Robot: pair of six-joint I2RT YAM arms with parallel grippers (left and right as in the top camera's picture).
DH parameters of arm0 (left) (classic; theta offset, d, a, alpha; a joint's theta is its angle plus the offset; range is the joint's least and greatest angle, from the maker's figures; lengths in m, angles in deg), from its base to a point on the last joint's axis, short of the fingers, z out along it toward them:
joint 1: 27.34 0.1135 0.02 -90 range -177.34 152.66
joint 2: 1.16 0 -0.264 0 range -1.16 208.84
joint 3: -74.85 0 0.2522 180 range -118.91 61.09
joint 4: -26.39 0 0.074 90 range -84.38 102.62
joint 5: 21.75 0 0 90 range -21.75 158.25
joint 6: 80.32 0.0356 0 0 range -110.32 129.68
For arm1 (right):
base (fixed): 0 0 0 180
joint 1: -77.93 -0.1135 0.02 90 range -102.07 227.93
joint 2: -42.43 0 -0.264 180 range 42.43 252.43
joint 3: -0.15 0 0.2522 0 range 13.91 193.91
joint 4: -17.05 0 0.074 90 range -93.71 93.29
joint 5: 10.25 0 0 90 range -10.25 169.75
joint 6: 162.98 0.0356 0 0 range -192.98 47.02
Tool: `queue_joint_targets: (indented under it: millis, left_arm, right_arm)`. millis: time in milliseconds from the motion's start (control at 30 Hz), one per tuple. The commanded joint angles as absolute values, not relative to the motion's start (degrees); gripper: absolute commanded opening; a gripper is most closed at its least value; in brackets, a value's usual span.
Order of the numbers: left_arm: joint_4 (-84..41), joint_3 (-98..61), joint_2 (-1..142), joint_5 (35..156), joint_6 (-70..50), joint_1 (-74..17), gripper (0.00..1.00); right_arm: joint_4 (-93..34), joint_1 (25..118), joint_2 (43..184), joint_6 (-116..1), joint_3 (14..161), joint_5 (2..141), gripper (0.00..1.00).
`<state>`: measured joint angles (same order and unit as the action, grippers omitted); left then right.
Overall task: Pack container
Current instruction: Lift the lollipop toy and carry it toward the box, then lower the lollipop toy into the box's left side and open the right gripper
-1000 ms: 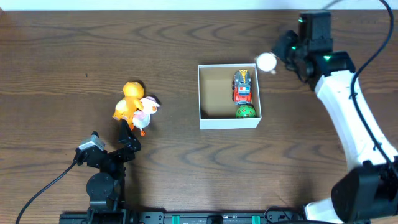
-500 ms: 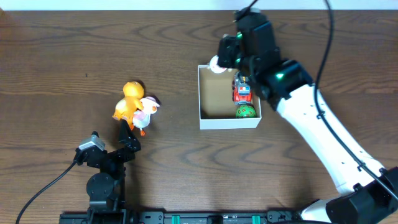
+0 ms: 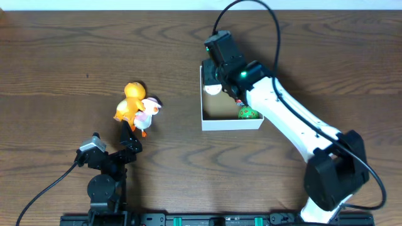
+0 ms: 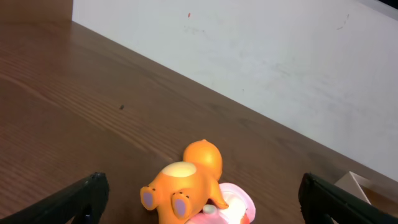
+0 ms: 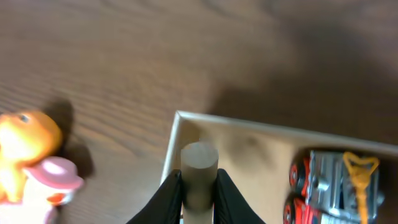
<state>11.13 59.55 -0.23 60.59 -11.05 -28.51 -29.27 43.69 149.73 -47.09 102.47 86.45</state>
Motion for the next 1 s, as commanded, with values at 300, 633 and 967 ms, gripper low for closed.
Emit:
queue_joint_targets:
  millis: [300,633,967]
  left_arm:
    - [9.2,60.9,-0.1,60.1,-10.3,-28.4,0.98]
    - [9.2,60.9,-0.1,60.1,-10.3,-28.4,0.98]
    - [9.2,60.9,-0.1,60.1,-10.3,-28.4,0.98]
  right_arm:
    - [-38.2,43.0,151.3,-45.8,103.0,86.8,0.1]
    - [-41.5,41.6,151.3,-52.2,103.0,86.8,0.13]
    - [-44.9,41.6,151.3,-81.8,103.0,86.8,0.18]
